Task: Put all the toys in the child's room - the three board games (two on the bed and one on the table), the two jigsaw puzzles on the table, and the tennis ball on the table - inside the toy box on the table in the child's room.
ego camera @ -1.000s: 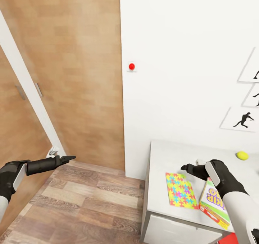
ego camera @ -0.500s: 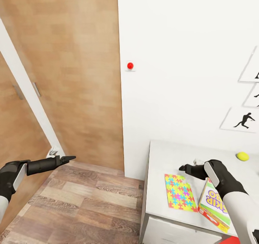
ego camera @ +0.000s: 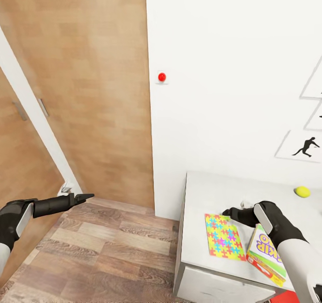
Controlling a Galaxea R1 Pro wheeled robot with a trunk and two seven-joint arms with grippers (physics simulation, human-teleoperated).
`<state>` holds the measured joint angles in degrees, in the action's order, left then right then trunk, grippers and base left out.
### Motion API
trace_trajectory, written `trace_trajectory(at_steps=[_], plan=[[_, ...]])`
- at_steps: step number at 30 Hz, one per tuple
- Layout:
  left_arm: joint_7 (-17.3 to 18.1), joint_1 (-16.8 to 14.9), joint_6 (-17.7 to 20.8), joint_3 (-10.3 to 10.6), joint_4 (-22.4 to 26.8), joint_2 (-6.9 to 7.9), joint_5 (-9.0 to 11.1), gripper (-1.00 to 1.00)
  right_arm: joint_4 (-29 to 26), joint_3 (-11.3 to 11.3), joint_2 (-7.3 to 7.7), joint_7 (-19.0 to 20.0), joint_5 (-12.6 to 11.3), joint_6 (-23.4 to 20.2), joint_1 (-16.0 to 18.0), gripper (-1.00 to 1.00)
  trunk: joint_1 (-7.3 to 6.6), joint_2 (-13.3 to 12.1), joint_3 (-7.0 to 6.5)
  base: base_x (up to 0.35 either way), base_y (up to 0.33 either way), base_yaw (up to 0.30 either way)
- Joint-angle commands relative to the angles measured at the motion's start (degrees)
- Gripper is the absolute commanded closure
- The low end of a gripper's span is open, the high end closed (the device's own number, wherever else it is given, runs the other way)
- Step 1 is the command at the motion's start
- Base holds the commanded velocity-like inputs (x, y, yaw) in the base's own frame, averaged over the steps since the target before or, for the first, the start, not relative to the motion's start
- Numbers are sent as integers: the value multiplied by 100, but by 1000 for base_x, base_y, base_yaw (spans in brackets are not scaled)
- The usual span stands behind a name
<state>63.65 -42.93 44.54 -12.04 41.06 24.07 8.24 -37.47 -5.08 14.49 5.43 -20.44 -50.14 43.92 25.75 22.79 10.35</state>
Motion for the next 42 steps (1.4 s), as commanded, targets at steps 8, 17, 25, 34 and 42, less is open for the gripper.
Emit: trace_trajectory(at_steps=[8, 17, 25, 34, 42], plan=[[7, -5, 37, -2, -1, 1, 19, -100, 79, -20, 18, 391, 73, -31, 1, -100, 3, 13, 88, 0, 0, 0], [7, -5, 37, -2, -1, 1, 19, -100, 90, -12, 21, 530, 75, -31, -22, -100, 3, 13, 172, 0, 0, 0], [7, -5, 37, -2, -1, 1, 19, -100, 91, -16, 26, 556, 75, -33, -32, -100, 3, 13, 244, 0, 0, 0], [14, -5, 29, -1, -1, 1, 19, -100, 91, -13, 43, 572, 75, -55, -45, -100, 3, 13, 262, 0, 0, 0], [15, -5, 28, -3, -1, 2, 19, -100, 91, -11, 37, 565, 83, -43, -58, -100, 3, 13, 263, 0, 0, 0]])
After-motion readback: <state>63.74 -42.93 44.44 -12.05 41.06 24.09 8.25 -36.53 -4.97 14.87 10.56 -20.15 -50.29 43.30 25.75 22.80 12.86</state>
